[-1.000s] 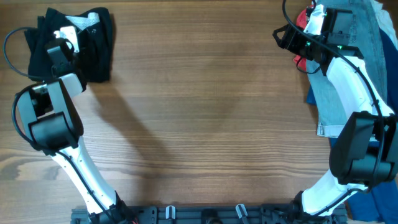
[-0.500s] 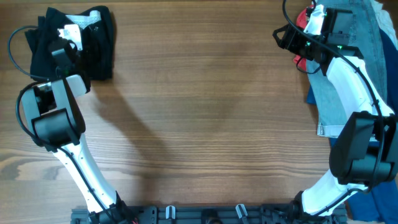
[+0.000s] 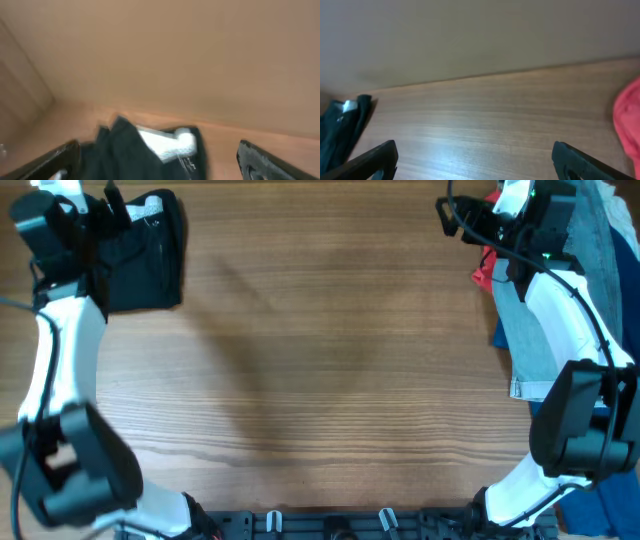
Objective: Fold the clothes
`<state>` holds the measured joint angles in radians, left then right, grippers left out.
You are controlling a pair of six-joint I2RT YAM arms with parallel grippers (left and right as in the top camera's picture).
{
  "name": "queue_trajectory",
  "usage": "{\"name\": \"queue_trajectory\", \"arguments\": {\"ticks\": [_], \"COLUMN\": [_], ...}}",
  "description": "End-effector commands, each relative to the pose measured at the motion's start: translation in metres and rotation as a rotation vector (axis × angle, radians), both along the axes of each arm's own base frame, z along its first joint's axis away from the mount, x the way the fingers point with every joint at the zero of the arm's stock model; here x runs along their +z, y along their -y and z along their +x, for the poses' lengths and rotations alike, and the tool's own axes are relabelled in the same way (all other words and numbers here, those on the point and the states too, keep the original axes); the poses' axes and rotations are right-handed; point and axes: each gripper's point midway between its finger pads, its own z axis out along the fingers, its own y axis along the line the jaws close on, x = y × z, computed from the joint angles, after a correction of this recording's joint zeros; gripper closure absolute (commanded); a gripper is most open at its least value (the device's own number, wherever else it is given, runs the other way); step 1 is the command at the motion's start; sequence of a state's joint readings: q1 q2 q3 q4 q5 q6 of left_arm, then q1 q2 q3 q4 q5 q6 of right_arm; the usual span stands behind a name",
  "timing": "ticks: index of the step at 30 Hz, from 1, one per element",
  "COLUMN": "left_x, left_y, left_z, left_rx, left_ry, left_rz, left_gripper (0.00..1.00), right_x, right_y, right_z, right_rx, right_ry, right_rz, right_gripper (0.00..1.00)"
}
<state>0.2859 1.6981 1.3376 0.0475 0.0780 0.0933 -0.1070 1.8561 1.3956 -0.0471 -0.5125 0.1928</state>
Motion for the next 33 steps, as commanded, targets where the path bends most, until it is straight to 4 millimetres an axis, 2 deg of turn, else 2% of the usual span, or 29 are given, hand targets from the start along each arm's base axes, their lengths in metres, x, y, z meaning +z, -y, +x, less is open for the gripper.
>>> {"name": "queue_trajectory", "arguments": {"ticks": [1,4,8,9,11,14,17,18,20,22,28,33], "left_x": [0.017,0.011,-0.006,-0.011,-0.018,-0.028,-0.036,-0.036,-0.036,-0.036,-0.036,-0.036], "left_y": [0.035,0.043,0.044,0.045,0.046,0.047,0.049,0.049,0.049,0.049,0.049,0.049], "left_z": [-0.025,-0.032,-0.039,-0.041,-0.045,-0.052,-0.057,-0.057,-0.057,-0.057,-0.057,-0.057], "left_rx": [-0.024,-0.032,-0.026,-0.024,-0.022,-0.017,-0.014,-0.014,-0.014,-0.014,-0.014,-0.014], "left_ry": [-0.023,-0.066,-0.136,-0.159,-0.191,-0.241,-0.279,-0.28,-0.279,-0.279,-0.279,-0.279], "left_rz": [-0.169,-0.18,-0.198,-0.203,-0.212,-0.224,-0.234,-0.234,-0.234,-0.234,-0.234,-0.234], "left_gripper": [0.0,0.0,0.0,0.0,0.0,0.0,0.0,0.0,0.0,0.0,0.0,0.0], "right_x": [0.076,0.132,0.197,0.209,0.219,0.216,0.207,0.186,0.161,0.149,0.162,0.161], "right_y": [-0.012,-0.014,-0.02,-0.021,-0.023,-0.028,-0.03,-0.025,-0.016,-0.011,-0.011,0.003], "right_z": [-0.024,-0.054,-0.113,-0.127,-0.147,-0.179,-0.198,-0.207,-0.215,-0.218,-0.211,-0.212], "right_rx": [0.084,0.093,0.083,0.081,0.08,0.08,0.039,0.021,-0.027,-0.041,-0.002,-0.081], "right_ry": [0.184,0.291,0.378,0.392,0.396,0.313,0.196,0.117,0.006,-0.035,0.064,0.092], "right_rz": [-0.072,-0.134,-0.143,-0.142,-0.141,-0.09,0.025,-0.024,-0.06,-0.098,-0.183,-0.246], "right_gripper": [0.01,0.01,0.01,0.0,0.0,0.0,0.0,0.0,0.0,0.0,0.0,0.0]}}
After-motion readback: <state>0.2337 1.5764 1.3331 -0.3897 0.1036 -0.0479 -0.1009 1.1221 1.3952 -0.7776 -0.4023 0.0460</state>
